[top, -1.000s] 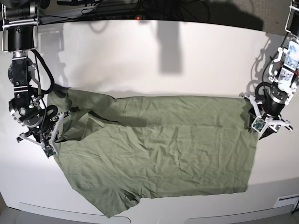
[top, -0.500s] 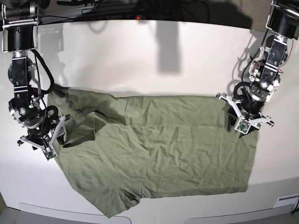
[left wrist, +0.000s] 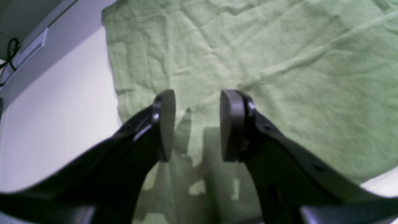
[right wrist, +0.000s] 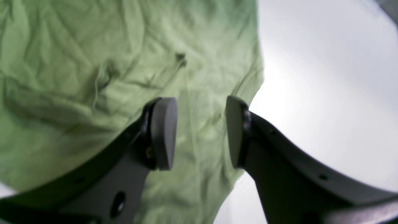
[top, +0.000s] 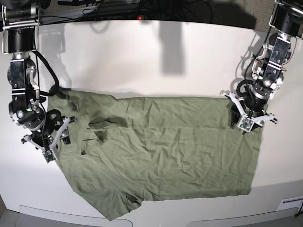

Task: Fold the T-shirt properly

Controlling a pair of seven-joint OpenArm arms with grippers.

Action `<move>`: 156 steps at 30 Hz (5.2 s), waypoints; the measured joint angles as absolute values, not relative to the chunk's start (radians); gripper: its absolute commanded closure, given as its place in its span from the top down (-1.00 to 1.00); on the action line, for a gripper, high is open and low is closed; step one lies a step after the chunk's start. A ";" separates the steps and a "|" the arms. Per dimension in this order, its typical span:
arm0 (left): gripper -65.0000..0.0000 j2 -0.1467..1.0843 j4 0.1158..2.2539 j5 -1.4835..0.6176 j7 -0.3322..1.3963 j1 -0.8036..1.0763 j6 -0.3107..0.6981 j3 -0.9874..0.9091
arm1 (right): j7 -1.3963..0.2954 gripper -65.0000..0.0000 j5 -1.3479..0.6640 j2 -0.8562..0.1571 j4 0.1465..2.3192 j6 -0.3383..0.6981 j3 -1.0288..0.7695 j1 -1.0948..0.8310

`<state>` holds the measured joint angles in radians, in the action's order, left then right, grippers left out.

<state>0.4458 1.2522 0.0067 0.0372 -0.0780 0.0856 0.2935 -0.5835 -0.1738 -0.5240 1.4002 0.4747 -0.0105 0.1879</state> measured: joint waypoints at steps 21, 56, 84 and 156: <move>-0.28 0.446 1.252 0.006 0.037 -0.078 0.086 0.294 | -0.606 -0.19 -0.014 -0.440 1.318 0.702 0.110 0.199; -0.28 0.446 1.253 0.006 0.054 -0.078 0.086 0.294 | -0.423 -0.19 0.028 -0.225 1.121 0.542 0.112 0.384; -0.28 0.447 1.253 0.006 0.056 -0.078 0.086 0.294 | -0.327 -0.19 0.024 -0.215 0.926 0.516 0.105 0.465; -0.55 0.419 1.285 -0.199 0.265 0.045 0.077 0.277 | -0.611 -0.19 -0.260 -0.463 1.345 0.662 -0.160 -0.076</move>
<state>0.4187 1.2850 -0.1993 0.2649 0.0448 0.0772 0.2768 -0.6106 -0.2600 -0.4633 1.3449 0.6621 -0.1596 -0.0757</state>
